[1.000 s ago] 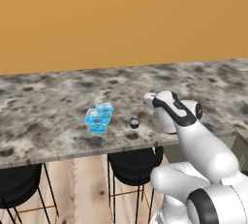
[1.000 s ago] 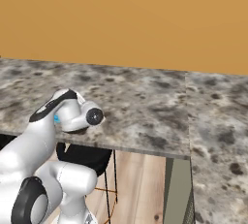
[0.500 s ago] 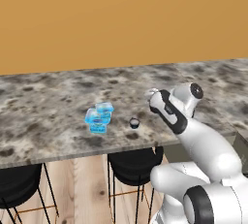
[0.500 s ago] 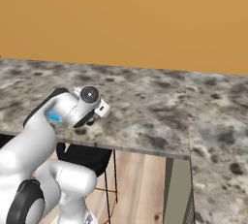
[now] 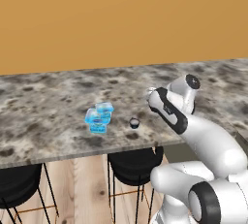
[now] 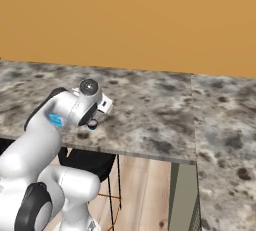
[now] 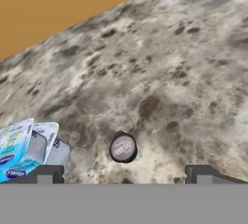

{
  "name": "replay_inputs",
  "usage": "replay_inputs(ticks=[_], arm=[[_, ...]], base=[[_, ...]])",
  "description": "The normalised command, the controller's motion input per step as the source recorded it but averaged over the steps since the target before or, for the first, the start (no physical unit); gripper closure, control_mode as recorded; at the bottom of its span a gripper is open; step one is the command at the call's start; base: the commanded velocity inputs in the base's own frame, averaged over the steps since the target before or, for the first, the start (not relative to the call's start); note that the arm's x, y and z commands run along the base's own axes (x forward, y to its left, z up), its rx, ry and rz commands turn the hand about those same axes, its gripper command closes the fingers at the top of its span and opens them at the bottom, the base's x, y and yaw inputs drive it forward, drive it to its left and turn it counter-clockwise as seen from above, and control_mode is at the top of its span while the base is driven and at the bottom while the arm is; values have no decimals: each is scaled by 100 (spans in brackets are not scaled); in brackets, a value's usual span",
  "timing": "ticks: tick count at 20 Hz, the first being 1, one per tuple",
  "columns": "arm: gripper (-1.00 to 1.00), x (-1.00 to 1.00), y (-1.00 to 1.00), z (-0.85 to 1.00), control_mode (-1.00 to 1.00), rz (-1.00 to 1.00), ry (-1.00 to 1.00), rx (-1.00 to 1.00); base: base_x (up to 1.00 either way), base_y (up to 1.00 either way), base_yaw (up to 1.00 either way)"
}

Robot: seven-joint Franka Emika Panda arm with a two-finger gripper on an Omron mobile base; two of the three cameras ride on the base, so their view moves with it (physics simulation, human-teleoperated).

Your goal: Stack the yogurt containers by placing the smaller containers on top of the larger containers.

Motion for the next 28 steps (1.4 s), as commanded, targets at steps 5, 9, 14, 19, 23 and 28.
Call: replay_inputs(ticks=[5,9,14,19,23,28], arm=[[-100,0,1,0,-100,12,3,-6],[-100,4,39,0,-100,5,25,-21],[-100,12,43,0,-100,2,28,-23],[-100,13,11,-10,-100,11,15,-18],[-100,3,-8,-16,-100,20,5,-7],[-100,0,-22,-22,-100,28,0,-1]], base=[[0,0,0],[0,0,0],[0,0,0],[0,0,0],[0,0,0],[0,0,0]])
